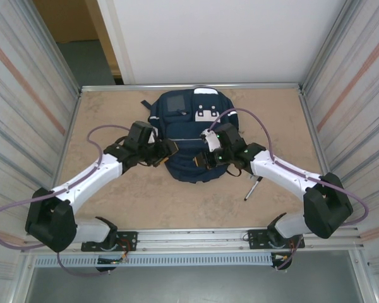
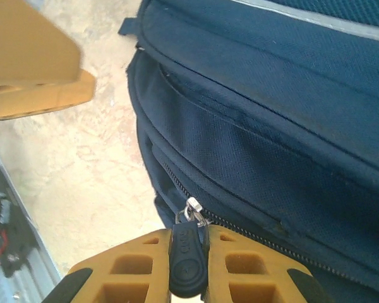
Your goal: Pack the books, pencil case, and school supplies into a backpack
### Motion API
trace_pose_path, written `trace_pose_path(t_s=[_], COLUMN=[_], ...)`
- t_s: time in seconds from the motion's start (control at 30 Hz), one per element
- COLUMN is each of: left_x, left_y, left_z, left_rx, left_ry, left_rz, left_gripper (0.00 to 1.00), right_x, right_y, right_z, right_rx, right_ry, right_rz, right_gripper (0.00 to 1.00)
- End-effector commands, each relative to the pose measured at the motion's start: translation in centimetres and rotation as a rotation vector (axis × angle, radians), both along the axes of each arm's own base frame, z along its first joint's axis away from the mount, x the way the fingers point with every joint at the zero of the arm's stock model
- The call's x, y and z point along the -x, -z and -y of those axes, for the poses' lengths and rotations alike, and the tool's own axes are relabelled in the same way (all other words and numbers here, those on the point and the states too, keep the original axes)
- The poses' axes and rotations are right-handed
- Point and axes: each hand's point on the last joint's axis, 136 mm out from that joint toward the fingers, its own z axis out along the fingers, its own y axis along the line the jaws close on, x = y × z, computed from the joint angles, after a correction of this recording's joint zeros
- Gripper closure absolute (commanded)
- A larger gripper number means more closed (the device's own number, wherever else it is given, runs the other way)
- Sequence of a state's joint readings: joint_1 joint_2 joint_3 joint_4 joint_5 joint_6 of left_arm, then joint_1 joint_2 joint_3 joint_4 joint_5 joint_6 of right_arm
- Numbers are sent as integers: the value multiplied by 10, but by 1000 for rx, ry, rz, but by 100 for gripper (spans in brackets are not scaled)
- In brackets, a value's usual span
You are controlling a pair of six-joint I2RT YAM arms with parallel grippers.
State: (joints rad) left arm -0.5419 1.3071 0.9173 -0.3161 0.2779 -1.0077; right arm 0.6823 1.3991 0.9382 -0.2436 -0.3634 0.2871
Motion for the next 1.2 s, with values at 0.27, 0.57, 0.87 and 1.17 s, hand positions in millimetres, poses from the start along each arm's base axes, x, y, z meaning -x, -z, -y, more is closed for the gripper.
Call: trace_pose_path(t_s=[0.27, 0.57, 0.87, 1.17], left_x=[-26, -5, 13, -7], left_y=[23, 39, 28, 13], left_z=[15, 19, 16, 0], left_rx=[-45, -69, -17, -39], left_ry=[-265, -265, -417, -452], left_rz=[43, 3, 71, 133], left_gripper=[52, 50, 46, 85], right_x=[18, 16, 26, 44], right_y=[-23, -28, -51, -45], right_z=[-22, -24, -39, -52], right_rx=[100, 178, 99, 104], right_ry=[-172, -165, -192, -273], right_rz=[339, 420, 440, 474], right_gripper=[100, 100, 100, 100])
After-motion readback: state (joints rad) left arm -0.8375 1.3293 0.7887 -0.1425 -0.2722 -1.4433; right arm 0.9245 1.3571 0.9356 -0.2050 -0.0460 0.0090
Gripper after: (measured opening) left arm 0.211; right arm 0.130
